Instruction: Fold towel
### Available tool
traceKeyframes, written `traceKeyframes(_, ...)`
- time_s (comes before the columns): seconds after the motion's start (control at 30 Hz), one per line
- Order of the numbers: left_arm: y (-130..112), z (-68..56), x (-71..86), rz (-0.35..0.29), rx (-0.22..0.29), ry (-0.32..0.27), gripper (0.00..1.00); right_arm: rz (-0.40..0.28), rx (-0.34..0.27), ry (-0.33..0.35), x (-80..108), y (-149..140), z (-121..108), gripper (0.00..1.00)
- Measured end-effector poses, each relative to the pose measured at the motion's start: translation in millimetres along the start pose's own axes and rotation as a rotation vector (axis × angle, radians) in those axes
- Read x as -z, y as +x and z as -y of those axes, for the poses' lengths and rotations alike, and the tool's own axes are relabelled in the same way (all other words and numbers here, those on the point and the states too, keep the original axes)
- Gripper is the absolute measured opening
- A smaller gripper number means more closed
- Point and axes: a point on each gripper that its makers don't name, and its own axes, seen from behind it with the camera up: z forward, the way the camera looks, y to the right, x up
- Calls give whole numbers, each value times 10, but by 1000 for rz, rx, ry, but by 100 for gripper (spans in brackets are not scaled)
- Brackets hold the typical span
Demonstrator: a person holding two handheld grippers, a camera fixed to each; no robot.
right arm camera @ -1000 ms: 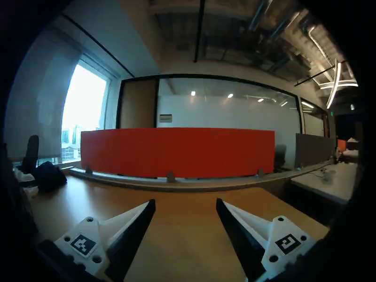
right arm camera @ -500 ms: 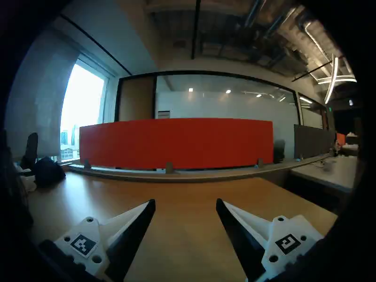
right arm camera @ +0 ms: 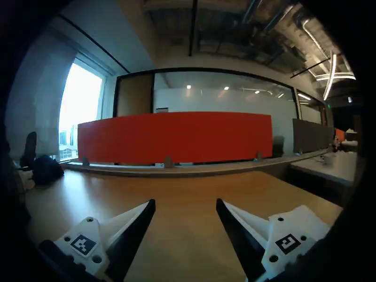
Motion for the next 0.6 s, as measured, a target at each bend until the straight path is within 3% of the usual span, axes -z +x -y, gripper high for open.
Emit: traceKeyframes(0.6, -1, 3, 3, 0, 0, 0, 92, -18, 32, -4, 6, -10, 93, 100)
